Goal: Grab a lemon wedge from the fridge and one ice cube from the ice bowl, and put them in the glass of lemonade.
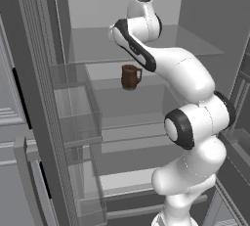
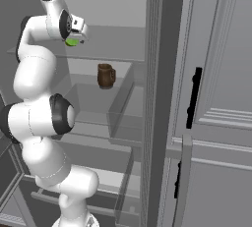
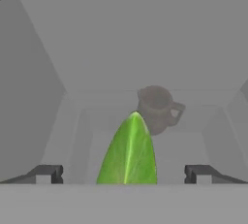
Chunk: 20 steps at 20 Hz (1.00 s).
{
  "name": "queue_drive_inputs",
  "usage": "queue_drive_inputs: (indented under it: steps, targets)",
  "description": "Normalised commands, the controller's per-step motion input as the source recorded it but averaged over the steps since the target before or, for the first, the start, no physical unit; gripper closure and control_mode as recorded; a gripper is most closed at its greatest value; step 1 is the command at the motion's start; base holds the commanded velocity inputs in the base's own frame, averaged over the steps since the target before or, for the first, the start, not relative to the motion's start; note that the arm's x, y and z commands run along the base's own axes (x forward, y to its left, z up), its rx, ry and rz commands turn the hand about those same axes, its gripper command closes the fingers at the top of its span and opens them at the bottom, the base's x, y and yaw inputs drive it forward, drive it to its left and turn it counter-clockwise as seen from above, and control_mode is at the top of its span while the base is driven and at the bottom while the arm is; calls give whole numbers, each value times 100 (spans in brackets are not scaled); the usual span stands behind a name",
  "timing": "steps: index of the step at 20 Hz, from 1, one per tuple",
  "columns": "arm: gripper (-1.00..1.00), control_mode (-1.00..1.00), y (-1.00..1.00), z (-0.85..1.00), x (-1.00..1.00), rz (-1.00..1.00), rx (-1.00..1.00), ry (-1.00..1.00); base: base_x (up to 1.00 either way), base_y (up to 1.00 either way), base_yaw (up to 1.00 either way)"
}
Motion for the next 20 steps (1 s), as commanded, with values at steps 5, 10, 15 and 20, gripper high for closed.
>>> queue_drive_inputs:
  steps: [5,10,15,20]
  targets:
    - [-100,-100,0,-53,0,-1,0,8,0,0,0]
    - [100,-100,0,-5,-2,0,0,0,0,0,0]
    - [100,-100,0,-1,0,0,0,1,0,0,0]
    - [100,-100,0,0,-8,0,0,0,0,0,0]
